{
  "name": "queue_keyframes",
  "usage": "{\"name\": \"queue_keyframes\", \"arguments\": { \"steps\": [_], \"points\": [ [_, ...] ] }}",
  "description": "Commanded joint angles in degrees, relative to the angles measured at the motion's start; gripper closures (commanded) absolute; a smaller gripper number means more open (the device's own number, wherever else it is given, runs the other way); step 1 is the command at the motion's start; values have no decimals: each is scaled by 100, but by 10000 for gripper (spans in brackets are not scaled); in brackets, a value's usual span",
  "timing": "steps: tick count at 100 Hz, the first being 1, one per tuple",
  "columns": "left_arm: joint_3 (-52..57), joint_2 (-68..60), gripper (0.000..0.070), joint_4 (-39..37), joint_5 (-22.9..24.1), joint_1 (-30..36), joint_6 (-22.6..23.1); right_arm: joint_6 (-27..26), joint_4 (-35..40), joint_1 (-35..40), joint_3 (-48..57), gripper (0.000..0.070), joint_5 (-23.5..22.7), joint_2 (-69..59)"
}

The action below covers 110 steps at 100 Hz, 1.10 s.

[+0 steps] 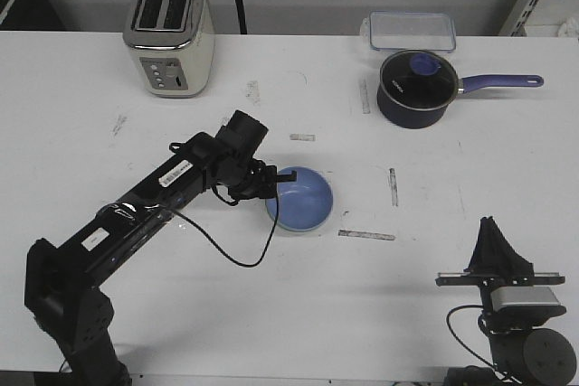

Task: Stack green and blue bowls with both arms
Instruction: 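Carry the blue bowl with the left gripper onto the green bowl, then open the left gripper to release the blue bowl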

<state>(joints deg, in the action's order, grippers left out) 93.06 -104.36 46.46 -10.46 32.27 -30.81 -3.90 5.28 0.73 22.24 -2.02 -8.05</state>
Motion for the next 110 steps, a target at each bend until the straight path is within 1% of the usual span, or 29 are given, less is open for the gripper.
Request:
{"name": "queue_keyframes", "arguments": {
  "steps": [1,26,35,57,75,89,93,98,110],
  "points": [
    [120,-120,609,2,-17,39,35,-59,-59,7,24,688,-2,15],
    [120,90,609,234,-35,31,44,-59,-59,7,24,688,0,15],
    [120,214,609,319,-31,11,125,-59,-59,7,24,688,-2,15],
    [120,625,611,319,-26,-35,195,-59,-59,7,24,688,-2,15],
    [83,1001,617,267,26,-122,433,-59,-59,7,24,688,-2,15],
    [-166,1419,632,-109,192,-247,660,-59,-59,7,24,688,-2,15],
    [-315,1578,641,-317,245,-284,743,-59,-59,7,24,688,-2,15],
    [-581,1825,700,-647,258,-337,841,-59,-59,7,24,688,-2,15],
    [-1344,2494,700,-1458,258,-516,946,-59,-59,7,24,688,-2,15]
  ]
}}
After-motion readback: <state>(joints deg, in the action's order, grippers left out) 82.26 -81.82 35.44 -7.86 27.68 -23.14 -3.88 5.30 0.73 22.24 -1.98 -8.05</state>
